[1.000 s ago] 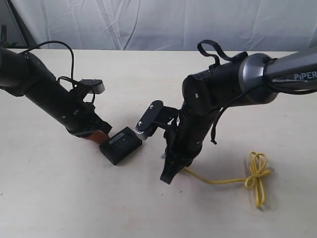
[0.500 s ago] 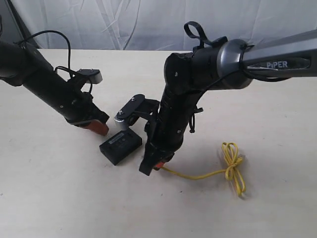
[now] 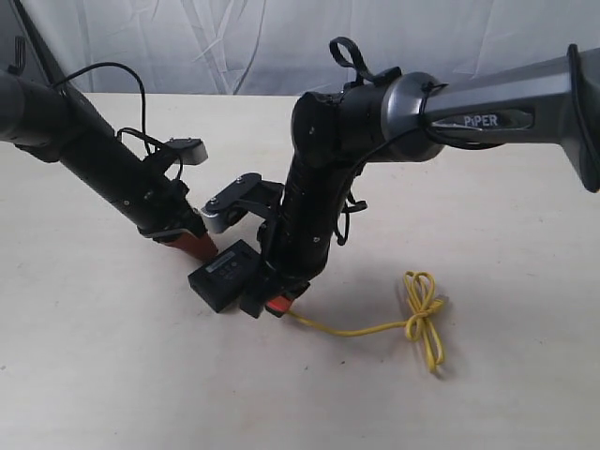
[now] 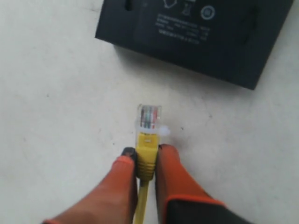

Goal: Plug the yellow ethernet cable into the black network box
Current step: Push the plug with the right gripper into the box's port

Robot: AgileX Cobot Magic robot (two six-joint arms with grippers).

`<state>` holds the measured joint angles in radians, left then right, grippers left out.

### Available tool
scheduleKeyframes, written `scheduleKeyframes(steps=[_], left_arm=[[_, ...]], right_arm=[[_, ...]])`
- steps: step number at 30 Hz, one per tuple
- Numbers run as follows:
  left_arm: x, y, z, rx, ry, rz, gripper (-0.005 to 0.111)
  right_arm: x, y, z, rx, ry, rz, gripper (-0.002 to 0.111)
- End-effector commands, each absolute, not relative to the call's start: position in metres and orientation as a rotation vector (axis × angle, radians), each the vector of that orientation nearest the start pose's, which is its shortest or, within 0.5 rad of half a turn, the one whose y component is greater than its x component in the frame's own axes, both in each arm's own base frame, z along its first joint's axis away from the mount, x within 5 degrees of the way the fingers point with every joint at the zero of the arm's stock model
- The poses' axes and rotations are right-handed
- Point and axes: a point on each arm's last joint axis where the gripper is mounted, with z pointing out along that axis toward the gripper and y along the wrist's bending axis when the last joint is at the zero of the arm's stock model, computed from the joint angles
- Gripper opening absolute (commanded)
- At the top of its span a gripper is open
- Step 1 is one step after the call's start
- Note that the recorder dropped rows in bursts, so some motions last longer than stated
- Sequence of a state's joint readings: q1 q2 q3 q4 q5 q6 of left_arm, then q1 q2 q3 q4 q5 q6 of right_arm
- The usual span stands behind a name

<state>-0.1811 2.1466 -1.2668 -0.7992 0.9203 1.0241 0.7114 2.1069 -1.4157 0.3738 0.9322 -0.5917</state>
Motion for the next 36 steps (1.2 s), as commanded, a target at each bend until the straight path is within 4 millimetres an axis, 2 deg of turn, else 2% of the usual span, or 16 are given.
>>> scheduleKeyframes(steps=[1,11,18,36], left_arm=[[0.365,-0.119,0.096,0.944,2.738,-0.883,0.0],[0.364,-0.121,0.098,0.962,2.722,-0.926,0.0],[0.363,-0.121,0.098,0.975,2.723,-0.932,0.0],[0.361,-0.122,0.098,0.985,2.728,-0.957,0.0]], right_arm=[[0.29,0.285,0.138,-1.552,2.631,0.477,-0.001],[0.292,0.289,0.139,-1.484,2.631,0.511,-0.001],[0.294,0.289,0.122,-1.501,2.651,0.481,-0.001],[0.293,0.301,0.112,-1.477,2.611,0.454,-0.001]])
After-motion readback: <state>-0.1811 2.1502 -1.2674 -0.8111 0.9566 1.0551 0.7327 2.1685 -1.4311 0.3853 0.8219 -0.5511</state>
